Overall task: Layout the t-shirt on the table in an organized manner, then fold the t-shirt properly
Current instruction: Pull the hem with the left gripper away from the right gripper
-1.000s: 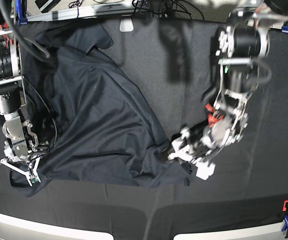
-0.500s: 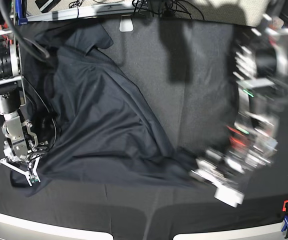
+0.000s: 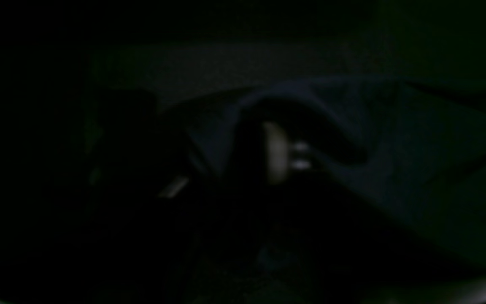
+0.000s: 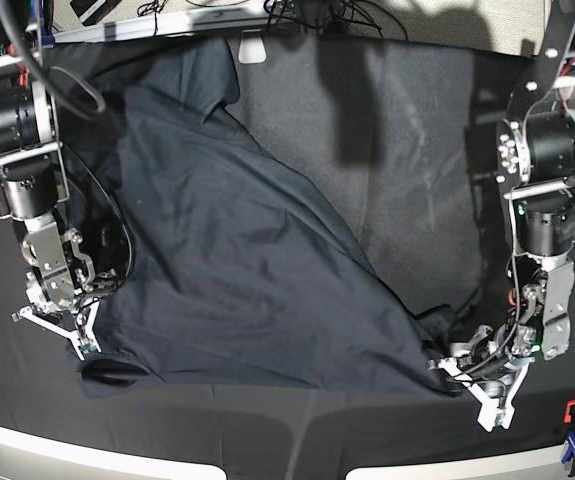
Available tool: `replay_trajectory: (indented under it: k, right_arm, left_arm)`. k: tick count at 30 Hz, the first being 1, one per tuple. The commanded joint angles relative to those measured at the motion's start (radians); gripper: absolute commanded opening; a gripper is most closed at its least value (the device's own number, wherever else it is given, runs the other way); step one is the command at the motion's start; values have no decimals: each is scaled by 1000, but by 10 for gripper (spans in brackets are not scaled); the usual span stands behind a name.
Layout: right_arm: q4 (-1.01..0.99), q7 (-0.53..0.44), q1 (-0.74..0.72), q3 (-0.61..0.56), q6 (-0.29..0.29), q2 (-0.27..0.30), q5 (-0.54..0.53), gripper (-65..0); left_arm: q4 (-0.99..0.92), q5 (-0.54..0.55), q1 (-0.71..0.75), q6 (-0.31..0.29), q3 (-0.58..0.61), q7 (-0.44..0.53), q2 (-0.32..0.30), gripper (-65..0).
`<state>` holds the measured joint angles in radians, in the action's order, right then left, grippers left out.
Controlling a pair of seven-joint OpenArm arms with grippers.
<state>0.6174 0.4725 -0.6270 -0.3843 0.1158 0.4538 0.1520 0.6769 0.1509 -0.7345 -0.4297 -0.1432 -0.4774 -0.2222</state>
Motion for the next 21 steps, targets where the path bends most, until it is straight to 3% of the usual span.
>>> replay_trajectory:
  k: [1,4,7,11,13,16,21]
  right_arm:
    - [16,-8,-37,5,-11,11,5,-387]
    - [16,-8,-37,5,-11,11,5,-387]
    - [16,-8,-37,5,-11,11,5,-387]
    - [16,-8,-37,5,-12,11,4,-387]
    - [16,-8,-37,5,-11,11,4,-387]
    - [16,-8,-37,5,-11,6,4,-387]
    - [16,-8,-37,5,-11,0,5,-387]
  left_arm:
    - [18,19,-43,-23,2,12,-5,-364]
    - [19,67,-53,-31,2,-34,-29,-365]
    - [23,185,-47,-39,0,-116,-81,-365]
    - [23,409,-2,-137,0,-256,-151,-365]
    - [23,511,40,-151,0,-303,-167,-365]
    - [23,584,109,-151,0,-338,-150,-365]
    - [23,580,183,-152,0,-335,-51,-365]
